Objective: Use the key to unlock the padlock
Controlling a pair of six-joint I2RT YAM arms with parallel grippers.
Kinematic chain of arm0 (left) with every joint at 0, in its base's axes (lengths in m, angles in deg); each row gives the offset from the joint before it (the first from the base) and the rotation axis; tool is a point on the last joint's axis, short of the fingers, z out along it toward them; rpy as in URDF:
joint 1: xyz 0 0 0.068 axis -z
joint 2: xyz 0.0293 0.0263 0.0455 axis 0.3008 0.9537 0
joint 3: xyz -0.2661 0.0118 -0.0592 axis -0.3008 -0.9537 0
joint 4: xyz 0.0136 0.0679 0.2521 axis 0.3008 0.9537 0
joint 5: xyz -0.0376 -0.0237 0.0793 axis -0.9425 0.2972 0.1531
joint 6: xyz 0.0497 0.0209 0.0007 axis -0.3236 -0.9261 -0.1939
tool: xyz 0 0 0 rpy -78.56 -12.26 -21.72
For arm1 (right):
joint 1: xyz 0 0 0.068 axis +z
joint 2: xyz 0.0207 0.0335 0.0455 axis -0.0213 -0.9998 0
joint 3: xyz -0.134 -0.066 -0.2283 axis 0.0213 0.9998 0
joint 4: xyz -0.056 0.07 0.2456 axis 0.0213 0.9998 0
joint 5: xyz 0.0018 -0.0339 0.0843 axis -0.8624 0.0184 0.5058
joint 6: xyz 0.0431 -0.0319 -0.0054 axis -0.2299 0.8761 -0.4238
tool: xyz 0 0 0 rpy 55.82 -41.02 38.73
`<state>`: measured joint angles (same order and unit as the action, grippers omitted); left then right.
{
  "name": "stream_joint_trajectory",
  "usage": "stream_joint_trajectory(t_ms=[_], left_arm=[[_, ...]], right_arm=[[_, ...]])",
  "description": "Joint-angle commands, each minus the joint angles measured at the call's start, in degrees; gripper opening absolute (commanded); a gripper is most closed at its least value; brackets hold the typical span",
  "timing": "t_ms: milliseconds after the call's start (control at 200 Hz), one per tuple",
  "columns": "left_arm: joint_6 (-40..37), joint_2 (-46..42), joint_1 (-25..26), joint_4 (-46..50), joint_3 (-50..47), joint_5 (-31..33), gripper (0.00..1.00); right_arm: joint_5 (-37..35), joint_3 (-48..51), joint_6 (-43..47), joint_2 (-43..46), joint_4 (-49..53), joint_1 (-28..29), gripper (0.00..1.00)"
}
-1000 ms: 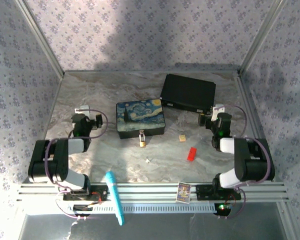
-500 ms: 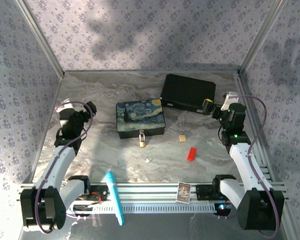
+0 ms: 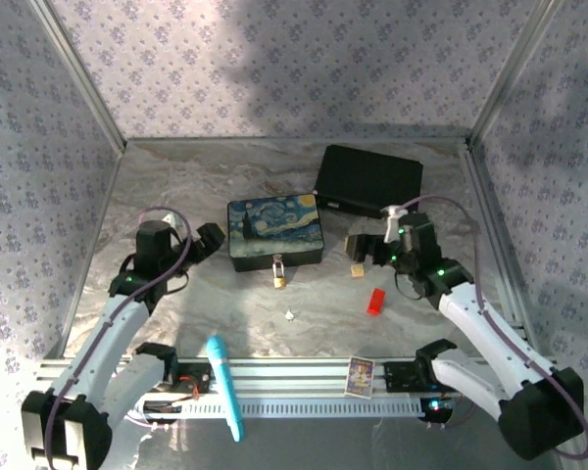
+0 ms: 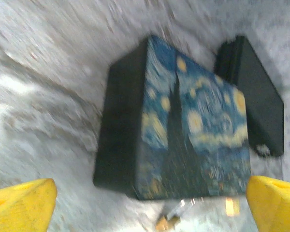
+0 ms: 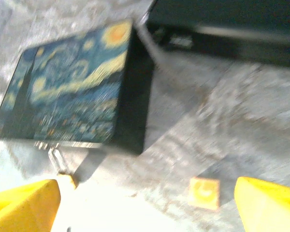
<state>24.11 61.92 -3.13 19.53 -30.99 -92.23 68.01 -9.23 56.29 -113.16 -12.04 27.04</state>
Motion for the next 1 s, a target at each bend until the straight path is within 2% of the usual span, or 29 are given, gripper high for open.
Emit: stream_joint_trajectory(t_ms=[0, 95, 200, 280, 460, 600, 705, 994], left_arm=[[-0.7, 0.6, 6.2, 5.4, 2.0, -2.2, 1.0], [-0.9, 1.4, 12.0, 5.9, 2.3, -2.2, 1.0], [0.4, 2.7, 16.2, 6.5, 2.3, -1.9, 1.0], [0.9, 3.3, 18.6, 7.2, 2.2, -0.5, 1.0], [2.6, 4.8, 22.0, 6.1, 1.1, 0.8, 1.0], [3.5, 5.2, 22.6, 5.7, -0.3, 2.0, 1.0], [3.7, 5.3, 22.8, 5.6, -0.7, 2.3, 1.0], [4.4, 5.0, 23.2, 5.1, -1.8, 2.6, 0.99]], right_arm=[[-8.5, 0.6, -6.9, -2.1, 4.2, 8.3, 0.91], [-11.9, 1.1, -10.7, -4.6, 3.1, 16.0, 0.86], [-15.1, 0.6, -14.2, -8.8, 1.3, 23.4, 0.85], [-18.0, -0.1, -16.7, -12.7, 0.4, 27.6, 0.8], [-17.3, -2.7, -20.7, -22.7, -5.1, 35.0, 0.7], [-17.7, -5.5, -22.4, -29.9, -7.2, 39.3, 0.58], [-18.4, -5.9, -23.8, -32.6, -8.9, 40.5, 0.48], [-18.0, -7.9, -25.4, -37.8, -8.7, 42.1, 0.4]])
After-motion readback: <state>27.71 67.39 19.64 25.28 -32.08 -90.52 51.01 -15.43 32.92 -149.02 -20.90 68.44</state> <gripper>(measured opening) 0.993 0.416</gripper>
